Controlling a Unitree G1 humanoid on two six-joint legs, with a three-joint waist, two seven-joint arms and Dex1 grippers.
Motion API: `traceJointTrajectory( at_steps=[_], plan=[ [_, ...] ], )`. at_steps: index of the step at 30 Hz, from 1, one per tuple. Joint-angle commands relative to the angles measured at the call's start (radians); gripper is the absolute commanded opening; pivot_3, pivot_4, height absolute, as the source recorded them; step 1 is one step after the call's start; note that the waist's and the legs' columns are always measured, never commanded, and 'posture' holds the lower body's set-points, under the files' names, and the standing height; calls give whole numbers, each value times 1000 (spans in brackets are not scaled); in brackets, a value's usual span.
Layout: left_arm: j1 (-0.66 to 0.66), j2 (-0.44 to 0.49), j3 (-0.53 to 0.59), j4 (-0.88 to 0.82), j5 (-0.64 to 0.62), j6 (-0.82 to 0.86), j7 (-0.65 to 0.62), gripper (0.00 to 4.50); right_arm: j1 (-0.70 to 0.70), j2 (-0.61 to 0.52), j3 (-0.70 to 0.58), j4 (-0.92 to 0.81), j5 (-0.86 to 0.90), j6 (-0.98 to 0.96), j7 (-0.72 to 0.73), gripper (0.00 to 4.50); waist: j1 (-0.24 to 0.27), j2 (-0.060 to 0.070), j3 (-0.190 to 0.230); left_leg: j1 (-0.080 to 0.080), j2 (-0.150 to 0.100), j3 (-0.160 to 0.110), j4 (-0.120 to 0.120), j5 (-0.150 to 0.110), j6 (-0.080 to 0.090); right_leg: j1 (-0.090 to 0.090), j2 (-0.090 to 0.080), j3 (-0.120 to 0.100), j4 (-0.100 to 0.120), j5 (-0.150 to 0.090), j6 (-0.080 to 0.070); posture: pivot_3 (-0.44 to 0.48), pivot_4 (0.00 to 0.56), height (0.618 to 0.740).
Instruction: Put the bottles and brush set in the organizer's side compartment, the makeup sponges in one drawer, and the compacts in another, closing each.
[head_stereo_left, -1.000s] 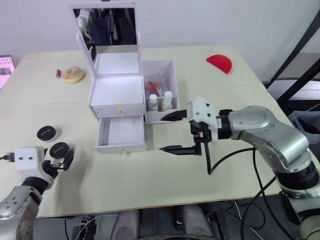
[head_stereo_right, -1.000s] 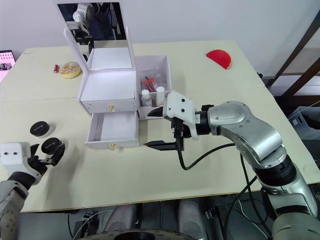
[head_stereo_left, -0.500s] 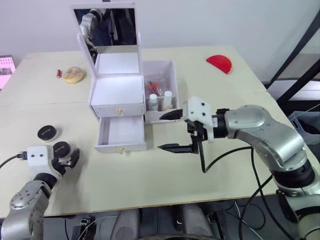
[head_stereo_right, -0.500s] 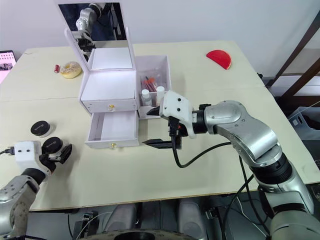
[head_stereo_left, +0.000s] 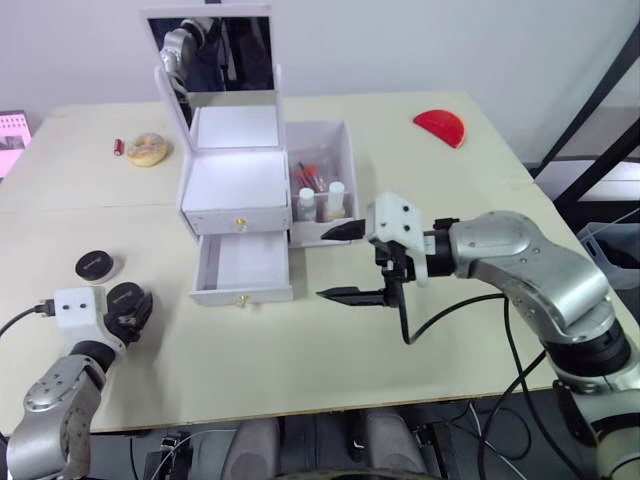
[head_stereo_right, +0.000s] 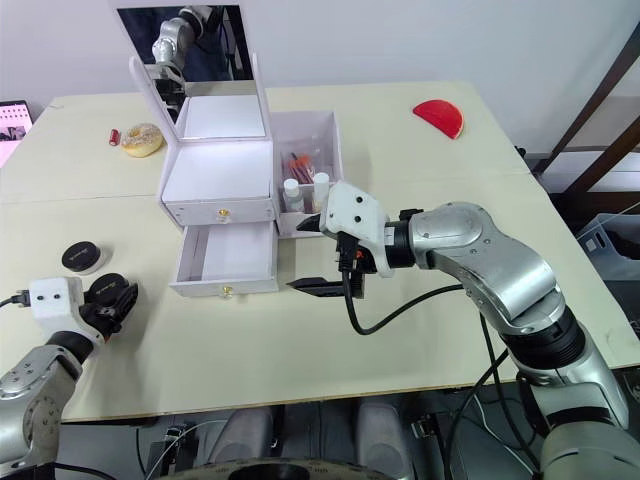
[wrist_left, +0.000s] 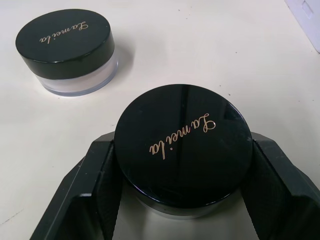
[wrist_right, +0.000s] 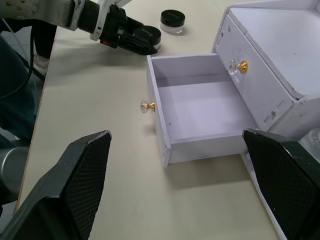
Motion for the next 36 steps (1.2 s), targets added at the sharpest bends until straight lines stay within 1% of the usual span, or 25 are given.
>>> traceJointTrajectory(
  at_steps=[1, 6, 9, 13, 15, 17, 19, 21, 24, 26, 31, 36],
  plan=[
    [7, 1, 26, -40, -18, -4, 1, 2675, 1, -5, -31, -36, 0, -7, -3, 4500, 0, 0, 0, 0, 0, 0, 0, 0, 0, 0, 0, 0, 0, 0, 0, 0, 150, 739],
    [26, 36, 74, -78, -48, -24, -35, 2675, 3, -4, -31, -33, -3, -9, -5, 4500, -1, 0, 0, 0, 0, 0, 0, 0, 0, -1, 0, 0, 0, 0, 0, 0, 150, 739],
    [27, 100, 141, -134, -137, -8, -117, 2675, 11, -7, -32, -33, -7, -13, -5, 4500, -2, -1, 1, -1, 1, 0, 0, 0, 0, -1, 0, 0, 0, 0, 0, 0, 150, 739],
    [18, 217, 179, -165, -266, 64, -249, 2675, 19, -7, -35, -30, -12, -17, -5, 4500, 0, 0, 1, -1, 2, 0, 0, 0, 0, -2, 1, -1, -1, 0, 0, 0, 150, 739],
    [28, 305, 169, -179, -333, 83, -394, 2675, 22, -6, -35, -22, -20, -25, -5, 4500, -2, 0, 1, -1, 2, 1, 0, 0, 0, -2, 0, -1, -2, 0, 0, 0, 150, 739],
    [27, 371, 148, -164, -369, 93, -504, 2675, 23, -4, -33, -15, -28, -33, -4, 4500, -4, 0, 2, -2, 2, 1, 0, 0, -1, -3, 0, -1, -3, 0, 0, 0, 150, 739],
    [8, 428, 104, -125, -363, 87, -589, 2675, 25, 0, -31, -11, -35, -39, -6, 4500, -5, 1, 2, -3, 2, 1, -1, -1, -1, -3, 0, -1, -3, 0, 0, 0, 150, 739],
    [-46, 473, 33, -69, -334, 63, -654, 2675, 26, 6, -29, -10, -42, -42, -12, 4500, -6, 2, 3, -3, 2, 1, -1, 0, -1, -4, 1, -1, -3, 0, 0, 0, 150, 739],
    [-166, 484, -66, 15, -300, 35, -696, 2675, 35, 11, -32, -24, -46, -36, -29, 4500, -2, 2, 3, -4, 2, 0, -1, 0, -1, -5, 1, -1, -2, 0, 0, 0, 150, 739],
    [-215, 480, -120, 56, -270, 17, -719, 2675, 45, 11, -40, -39, -44, -25, -46, 4500, -5, 2, 3, -4, 2, 1, -1, 0, -1, -4, 2, -1, -2, 0, 0, 0, 150, 739],
    [-270, 457, -196, 110, -231, -23, -764, 2675, 71, 5, -58, -78, -34, 3, -86, 4500, -11, 2, 3, -5, 2, 0, -2, -1, 0, -5, 2, 0, -2, 0, -1, 0, 150, 739],
    [-278, 434, -236, 132, -194, -69, -783, 2675, 82, 8, -65, -96, -28, 21, -109, 4500, -21, 2, 3, -5, 3, 0, -2, -1, 0, -5, 3, 0, -3, 2, -3, 0, 150, 739]
  ],
)
